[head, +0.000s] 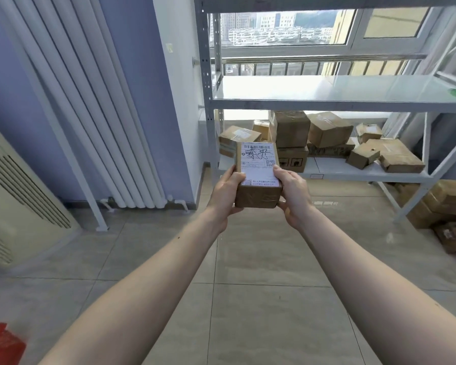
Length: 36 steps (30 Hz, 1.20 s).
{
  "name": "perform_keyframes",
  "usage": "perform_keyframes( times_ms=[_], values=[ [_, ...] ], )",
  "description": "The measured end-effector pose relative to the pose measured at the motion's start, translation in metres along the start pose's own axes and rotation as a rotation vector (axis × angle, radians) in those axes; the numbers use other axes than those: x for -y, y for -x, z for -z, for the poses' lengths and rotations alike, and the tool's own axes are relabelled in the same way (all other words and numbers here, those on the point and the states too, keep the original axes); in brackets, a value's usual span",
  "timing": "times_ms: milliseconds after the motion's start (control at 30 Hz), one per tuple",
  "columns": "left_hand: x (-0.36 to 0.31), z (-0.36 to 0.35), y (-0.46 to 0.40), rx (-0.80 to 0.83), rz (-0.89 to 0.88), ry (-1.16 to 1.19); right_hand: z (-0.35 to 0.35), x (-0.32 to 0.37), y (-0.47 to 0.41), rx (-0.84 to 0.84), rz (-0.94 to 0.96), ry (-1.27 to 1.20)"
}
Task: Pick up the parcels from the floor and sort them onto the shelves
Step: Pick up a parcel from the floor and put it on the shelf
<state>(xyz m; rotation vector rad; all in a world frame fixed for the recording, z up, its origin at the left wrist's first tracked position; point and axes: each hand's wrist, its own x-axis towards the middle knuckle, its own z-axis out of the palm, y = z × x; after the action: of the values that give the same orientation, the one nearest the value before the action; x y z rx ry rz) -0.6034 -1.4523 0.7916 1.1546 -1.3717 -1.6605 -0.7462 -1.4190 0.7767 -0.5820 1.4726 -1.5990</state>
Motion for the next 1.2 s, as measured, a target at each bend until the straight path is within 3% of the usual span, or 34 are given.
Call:
perform_keyframes(
  times_ms=[867, 1200],
  values=[
    [-0.084, -0.041, -0.394, -0.034, 0.006, 0.08, -0.049, 0.085, -0.403, -0.017, 0.001, 0.029],
    [-0.107, -0.026, -0.551, 0.013, -0.023, -0.005, -0.093, 0.102, -0.544, -0.054, 0.007, 0.032]
  ],
)
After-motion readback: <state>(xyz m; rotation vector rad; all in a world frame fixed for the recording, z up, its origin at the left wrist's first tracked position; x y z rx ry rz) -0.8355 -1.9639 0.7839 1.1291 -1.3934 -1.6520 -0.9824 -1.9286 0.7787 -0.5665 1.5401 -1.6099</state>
